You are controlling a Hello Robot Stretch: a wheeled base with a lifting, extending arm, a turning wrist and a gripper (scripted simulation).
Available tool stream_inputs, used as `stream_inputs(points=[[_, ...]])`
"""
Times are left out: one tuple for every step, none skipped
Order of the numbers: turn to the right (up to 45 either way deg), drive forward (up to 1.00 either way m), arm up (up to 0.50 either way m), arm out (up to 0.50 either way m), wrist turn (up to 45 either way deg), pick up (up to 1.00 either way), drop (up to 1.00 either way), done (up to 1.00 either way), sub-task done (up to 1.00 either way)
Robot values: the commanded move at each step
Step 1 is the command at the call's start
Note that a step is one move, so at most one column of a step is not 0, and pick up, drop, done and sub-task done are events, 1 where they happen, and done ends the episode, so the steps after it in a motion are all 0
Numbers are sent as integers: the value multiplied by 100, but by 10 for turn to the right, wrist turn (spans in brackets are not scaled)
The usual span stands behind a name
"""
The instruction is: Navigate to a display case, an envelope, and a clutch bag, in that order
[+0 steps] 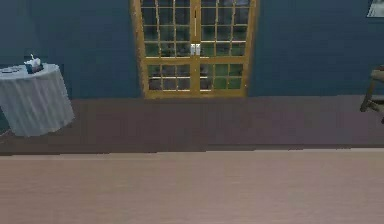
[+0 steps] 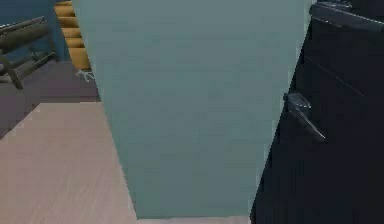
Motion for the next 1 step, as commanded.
stream_inputs(points=[[300, 0, 0, 0, 0, 0, 0, 0, 0]])
